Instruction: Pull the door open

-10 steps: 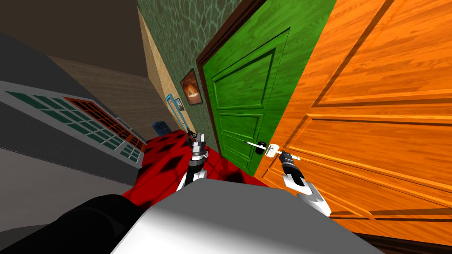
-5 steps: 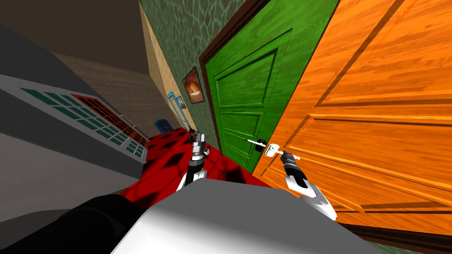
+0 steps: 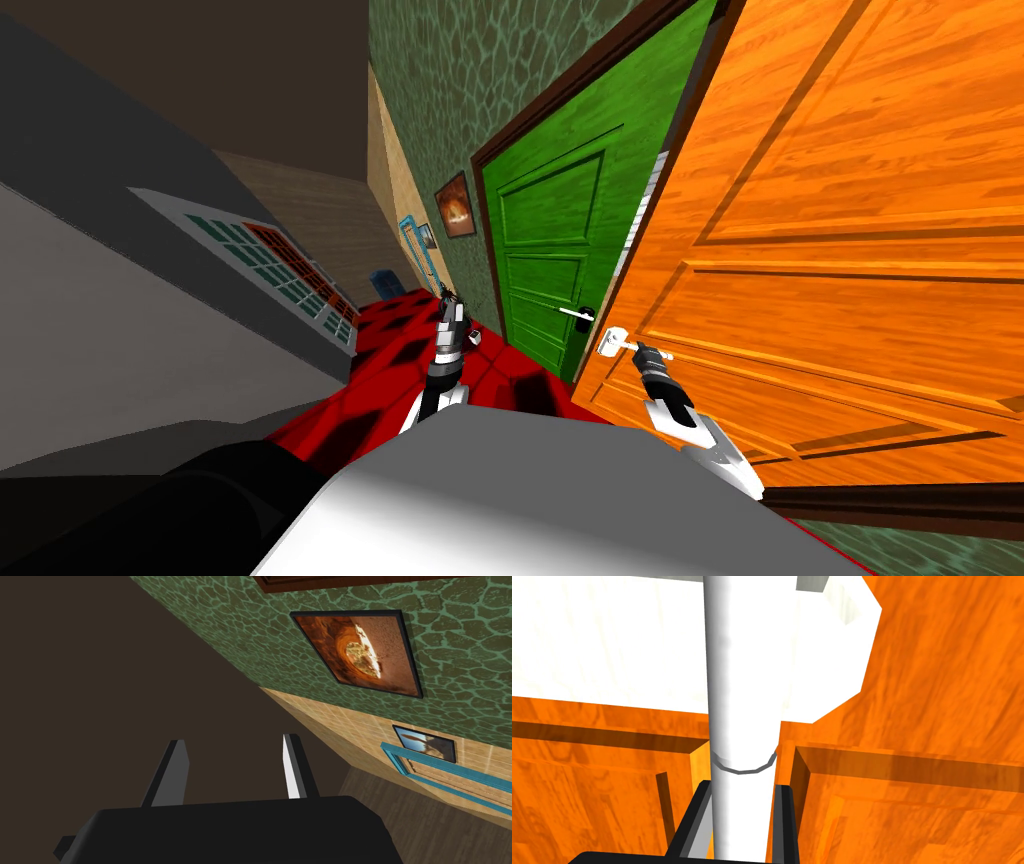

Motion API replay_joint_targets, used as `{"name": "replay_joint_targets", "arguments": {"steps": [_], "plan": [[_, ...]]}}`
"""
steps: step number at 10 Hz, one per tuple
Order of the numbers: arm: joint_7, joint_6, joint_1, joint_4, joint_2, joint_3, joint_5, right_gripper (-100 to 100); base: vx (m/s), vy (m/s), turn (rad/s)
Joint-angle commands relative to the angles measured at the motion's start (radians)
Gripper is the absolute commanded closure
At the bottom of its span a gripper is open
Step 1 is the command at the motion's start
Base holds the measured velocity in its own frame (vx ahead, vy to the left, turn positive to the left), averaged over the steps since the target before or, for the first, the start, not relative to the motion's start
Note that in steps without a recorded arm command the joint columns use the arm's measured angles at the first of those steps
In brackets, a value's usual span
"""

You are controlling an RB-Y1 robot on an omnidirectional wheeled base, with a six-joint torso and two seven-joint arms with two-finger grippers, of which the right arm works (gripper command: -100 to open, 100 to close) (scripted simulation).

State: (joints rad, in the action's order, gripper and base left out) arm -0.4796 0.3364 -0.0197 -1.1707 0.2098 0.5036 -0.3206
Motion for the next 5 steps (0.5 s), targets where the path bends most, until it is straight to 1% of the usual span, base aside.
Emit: {"name": "replay_joint_targets", "arguments": {"steps": [1,2,3,4,5], "plan": [[-0.017,0.008,0.0,-0.004,0.011,-0.031,0.0,100,-0.235,-0.08,0.186],[-0.026,0.013,0.002,-0.003,0.014,-0.05,0.0,100,-0.219,-0.084,0.189],[-0.033,0.017,0.005,-0.003,0.016,-0.068,0.0,100,-0.187,-0.073,0.142],[-0.028,0.01,-0.005,-0.011,0.012,-0.054,0.0,100,-0.08,-0.034,0.046],[-0.044,0.018,-0.012,-0.012,0.02,-0.075,-0.003,100,-0.147,-0.003,0.14]]}}
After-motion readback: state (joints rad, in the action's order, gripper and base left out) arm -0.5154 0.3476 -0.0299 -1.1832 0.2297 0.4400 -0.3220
